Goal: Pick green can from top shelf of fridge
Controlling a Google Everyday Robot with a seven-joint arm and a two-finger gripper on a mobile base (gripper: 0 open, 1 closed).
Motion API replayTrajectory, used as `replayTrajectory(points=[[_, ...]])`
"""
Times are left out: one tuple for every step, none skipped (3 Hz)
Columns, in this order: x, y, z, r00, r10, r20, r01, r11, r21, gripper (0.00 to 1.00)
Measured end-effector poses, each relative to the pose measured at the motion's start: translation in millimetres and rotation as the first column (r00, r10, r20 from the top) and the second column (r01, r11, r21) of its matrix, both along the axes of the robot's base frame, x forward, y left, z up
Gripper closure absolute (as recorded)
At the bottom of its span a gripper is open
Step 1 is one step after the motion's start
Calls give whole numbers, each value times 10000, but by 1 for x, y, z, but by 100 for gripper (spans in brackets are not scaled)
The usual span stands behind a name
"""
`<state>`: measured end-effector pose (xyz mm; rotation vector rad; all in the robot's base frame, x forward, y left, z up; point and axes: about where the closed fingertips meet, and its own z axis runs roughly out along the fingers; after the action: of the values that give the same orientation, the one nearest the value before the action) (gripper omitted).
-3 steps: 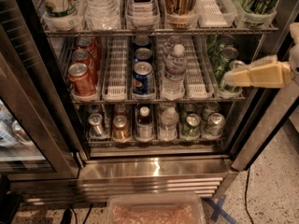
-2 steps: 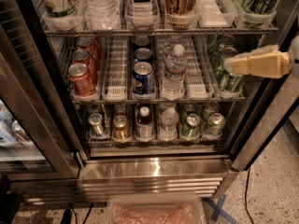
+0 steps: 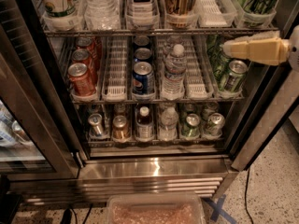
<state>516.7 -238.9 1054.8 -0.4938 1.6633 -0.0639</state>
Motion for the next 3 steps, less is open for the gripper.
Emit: replayTrajectory(points=[[0, -5, -1, 9999, -147, -4, 147, 9990, 419, 0], [0, -5, 0, 9999, -148, 0, 148, 9990, 417, 0], [7, -2, 4, 9991, -265, 320, 255, 9991, 331, 0]])
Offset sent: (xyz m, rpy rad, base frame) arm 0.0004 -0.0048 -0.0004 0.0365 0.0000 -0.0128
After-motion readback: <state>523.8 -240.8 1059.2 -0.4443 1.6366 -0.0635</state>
